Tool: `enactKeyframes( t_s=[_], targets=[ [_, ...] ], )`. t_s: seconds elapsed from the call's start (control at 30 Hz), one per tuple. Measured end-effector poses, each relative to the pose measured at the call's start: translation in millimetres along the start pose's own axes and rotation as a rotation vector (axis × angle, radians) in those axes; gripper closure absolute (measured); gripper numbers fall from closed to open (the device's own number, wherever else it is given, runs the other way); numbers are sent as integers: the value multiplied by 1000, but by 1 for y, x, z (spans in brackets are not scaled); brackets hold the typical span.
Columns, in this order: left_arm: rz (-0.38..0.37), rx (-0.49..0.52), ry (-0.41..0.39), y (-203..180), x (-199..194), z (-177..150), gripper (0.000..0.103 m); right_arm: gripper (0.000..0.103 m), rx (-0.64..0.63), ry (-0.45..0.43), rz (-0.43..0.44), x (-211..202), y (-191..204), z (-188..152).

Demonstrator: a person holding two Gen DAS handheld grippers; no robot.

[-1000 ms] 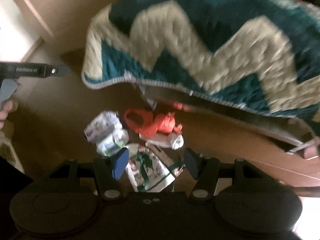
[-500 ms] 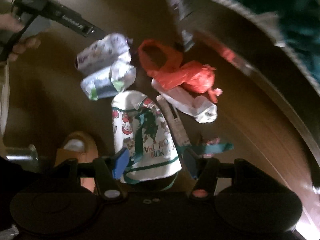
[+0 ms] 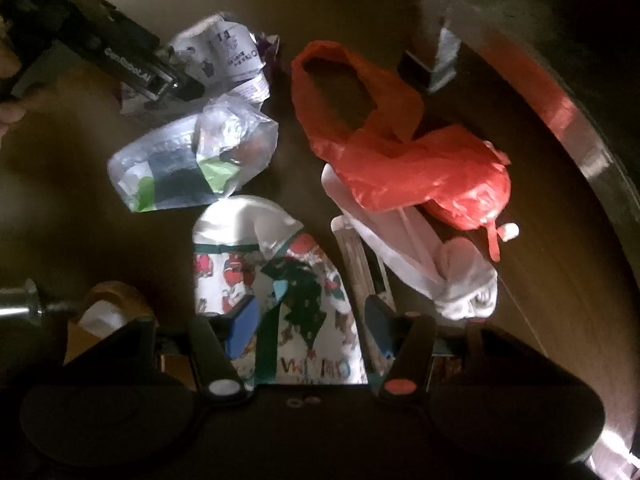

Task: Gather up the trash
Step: 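Grasp the foil wrapper with the left tool while the right tool grasps the printed paper cup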

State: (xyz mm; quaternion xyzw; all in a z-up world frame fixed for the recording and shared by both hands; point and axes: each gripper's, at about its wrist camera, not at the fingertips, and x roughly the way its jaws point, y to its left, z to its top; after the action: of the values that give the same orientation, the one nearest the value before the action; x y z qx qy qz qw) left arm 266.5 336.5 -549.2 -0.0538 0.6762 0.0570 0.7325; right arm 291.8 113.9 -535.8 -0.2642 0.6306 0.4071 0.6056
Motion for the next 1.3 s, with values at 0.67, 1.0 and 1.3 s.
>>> enactKeyframes(
  t_s=[0.67, 1.0, 1.3],
  targets=[
    [-87, -190, -53, 22, -31, -43, 96, 103, -37, -14, -62, -9, 9, -10],
    [-105, -201, -128, 9, -113, -44, 96, 103, 74, -197, -132, -117, 23, -61],
    [-64, -200, -308, 2, -227, -25, 96, 103, 214, -427, -277, -248, 25, -106]
  ],
)
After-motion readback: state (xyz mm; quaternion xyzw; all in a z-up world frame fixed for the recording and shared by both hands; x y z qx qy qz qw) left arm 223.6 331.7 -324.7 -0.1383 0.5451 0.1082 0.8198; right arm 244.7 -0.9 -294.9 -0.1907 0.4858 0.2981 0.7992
